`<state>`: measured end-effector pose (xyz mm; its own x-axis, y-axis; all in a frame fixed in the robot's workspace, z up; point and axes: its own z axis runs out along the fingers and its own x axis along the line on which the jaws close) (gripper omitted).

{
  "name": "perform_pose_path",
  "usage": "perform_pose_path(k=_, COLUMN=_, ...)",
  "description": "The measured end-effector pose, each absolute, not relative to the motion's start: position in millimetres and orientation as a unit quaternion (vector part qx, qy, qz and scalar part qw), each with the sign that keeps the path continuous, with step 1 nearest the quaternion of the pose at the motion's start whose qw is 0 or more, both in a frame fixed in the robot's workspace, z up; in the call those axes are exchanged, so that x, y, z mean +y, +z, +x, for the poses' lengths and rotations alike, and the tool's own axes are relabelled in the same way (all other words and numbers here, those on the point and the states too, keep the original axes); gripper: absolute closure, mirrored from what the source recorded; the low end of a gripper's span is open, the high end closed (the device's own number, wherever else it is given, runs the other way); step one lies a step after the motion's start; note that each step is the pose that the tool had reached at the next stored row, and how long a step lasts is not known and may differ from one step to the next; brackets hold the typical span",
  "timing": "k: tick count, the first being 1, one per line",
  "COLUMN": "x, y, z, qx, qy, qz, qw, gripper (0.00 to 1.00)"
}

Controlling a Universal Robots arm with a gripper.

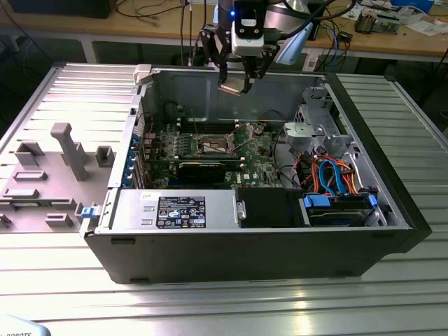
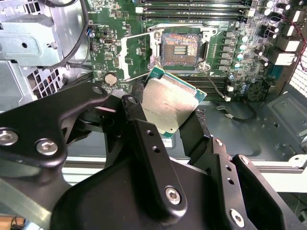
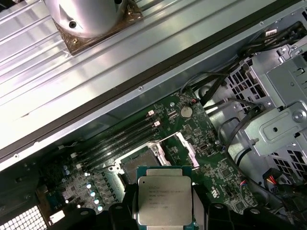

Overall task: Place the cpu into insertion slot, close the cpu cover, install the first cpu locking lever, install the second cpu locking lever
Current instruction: 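Place the cpu into insertion slot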

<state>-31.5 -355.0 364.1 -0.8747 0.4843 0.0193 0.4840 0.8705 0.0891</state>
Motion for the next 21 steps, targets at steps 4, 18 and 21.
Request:
perform_pose_path(k=4, x=-355.0, y=364.0, z=-31.5, qx=0.967, qy=0.046, qz=0.251, qw=0.002, gripper=0.45)
perform_pose_path(k=18, x=-355.0, y=364.0, z=-31.5, qx=0.965, qy=0.046, qz=0.260, qw=0.002, gripper=0.45)
perform_pose_path(k=21, x=-355.0, y=364.0, z=-31.5, qx=0.964, qy=0.046, qz=0.264, qw=0.003, gripper=0.45)
